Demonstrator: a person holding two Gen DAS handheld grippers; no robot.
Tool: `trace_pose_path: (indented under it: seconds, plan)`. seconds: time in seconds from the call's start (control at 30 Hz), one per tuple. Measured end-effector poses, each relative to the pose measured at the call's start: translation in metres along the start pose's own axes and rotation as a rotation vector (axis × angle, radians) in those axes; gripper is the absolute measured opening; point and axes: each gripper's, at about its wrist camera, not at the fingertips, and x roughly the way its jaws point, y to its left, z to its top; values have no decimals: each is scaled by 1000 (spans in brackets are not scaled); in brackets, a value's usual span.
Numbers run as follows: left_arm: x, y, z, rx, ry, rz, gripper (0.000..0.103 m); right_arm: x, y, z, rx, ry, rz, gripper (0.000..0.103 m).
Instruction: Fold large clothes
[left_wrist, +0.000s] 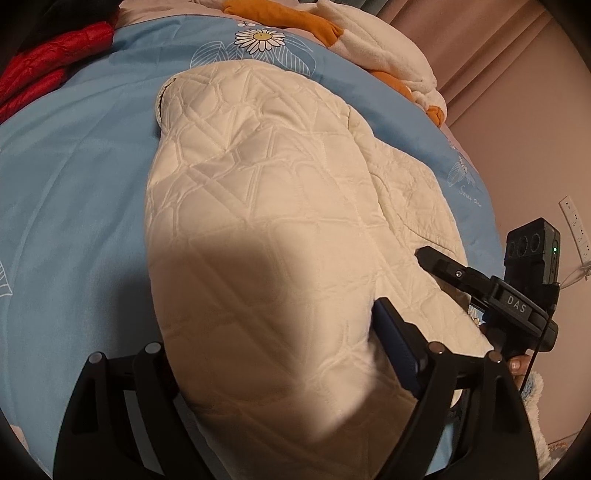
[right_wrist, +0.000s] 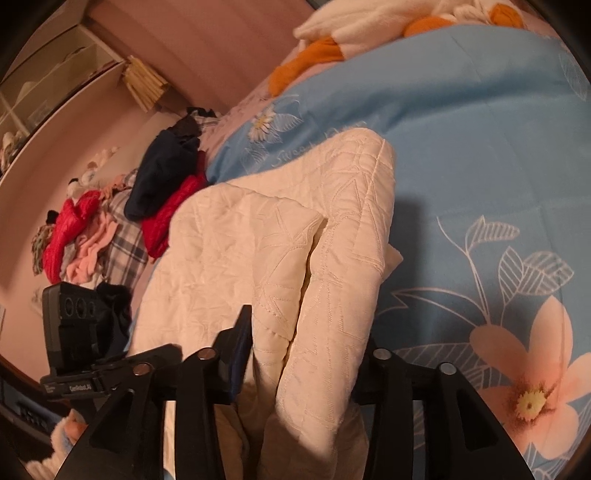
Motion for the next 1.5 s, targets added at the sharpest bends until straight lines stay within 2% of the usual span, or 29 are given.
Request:
trace_pose_path:
  seconds: [0.33, 0.87, 0.97, 1.03, 1.17, 1.27, 1.5]
  plan:
    - [-4, 1, 0, 11, -3, 19, 89, 0, -10, -3, 43, 15, 7, 53]
    - [-16, -3, -9, 36, -21, 69, 89, -9, -19, -7, 58, 12, -5, 56]
    - [-24, -8, -13, 64, -42, 116, 89, -14, -18, -8, 51, 7, -31, 57]
    - [-37, -17, -18, 120, -82, 191, 89, -21, -12, -10, 22, -8, -70, 57]
    - [-55, -28, -29, 199, -122, 288, 89, -37, -3, -15, -29, -32, -148, 59]
    - [-62, -28, -33, 204, -128, 307, 89, -53, 4, -20, -59, -63, -194, 59]
    - [-45, -25, -40, 186, -99, 373, 90, -64, 25, -33, -143, -125, -200, 59]
